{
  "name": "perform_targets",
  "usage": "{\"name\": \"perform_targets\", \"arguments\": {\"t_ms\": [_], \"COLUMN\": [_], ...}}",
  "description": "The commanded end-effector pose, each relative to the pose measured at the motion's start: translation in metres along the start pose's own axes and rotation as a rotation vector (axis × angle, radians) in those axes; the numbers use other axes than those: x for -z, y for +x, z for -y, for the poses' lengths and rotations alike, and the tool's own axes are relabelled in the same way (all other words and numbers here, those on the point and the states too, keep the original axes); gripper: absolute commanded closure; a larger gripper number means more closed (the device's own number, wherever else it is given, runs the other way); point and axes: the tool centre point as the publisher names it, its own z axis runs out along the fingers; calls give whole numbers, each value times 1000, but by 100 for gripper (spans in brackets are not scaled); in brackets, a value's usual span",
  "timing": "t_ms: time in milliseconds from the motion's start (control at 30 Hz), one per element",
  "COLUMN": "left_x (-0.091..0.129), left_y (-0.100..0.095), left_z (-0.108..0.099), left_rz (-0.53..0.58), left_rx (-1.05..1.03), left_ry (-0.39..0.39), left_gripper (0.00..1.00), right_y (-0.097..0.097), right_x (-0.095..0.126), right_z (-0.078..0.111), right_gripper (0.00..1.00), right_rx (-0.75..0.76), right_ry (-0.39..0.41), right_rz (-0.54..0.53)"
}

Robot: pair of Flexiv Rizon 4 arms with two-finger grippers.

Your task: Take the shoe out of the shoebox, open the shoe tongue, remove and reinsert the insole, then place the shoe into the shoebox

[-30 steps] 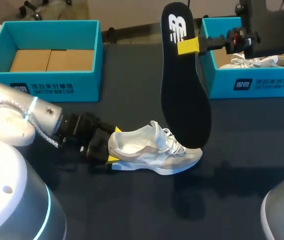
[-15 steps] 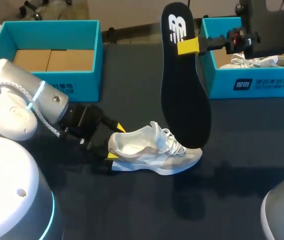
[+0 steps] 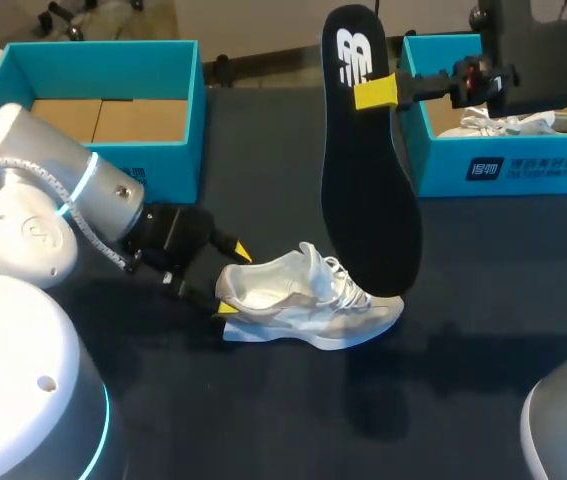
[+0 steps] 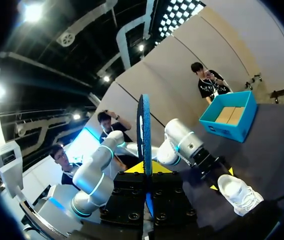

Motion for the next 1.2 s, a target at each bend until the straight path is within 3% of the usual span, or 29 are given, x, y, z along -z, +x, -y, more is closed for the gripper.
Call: {"name": "perform_targets", "arguments": {"t_ms": [33,600,1200], "left_x": [12,28,31], "left_y": [4,8,15], "left_z": [13,30,36], "left_rz": [-6,10,60], "left_rx": [17,82,108], "left_ry": [-118,-434,-571], "left_gripper": [0,0,0], "right_y": [-1,-1,-1], "right_x": [-3,-3,-3], "right_z": [-1,-1,-1], "right_gripper": [100,100,100], "right_rx": [-2,-2,-2], "right_ry": [2,2,2], "right_rz": [1,1,1]}}
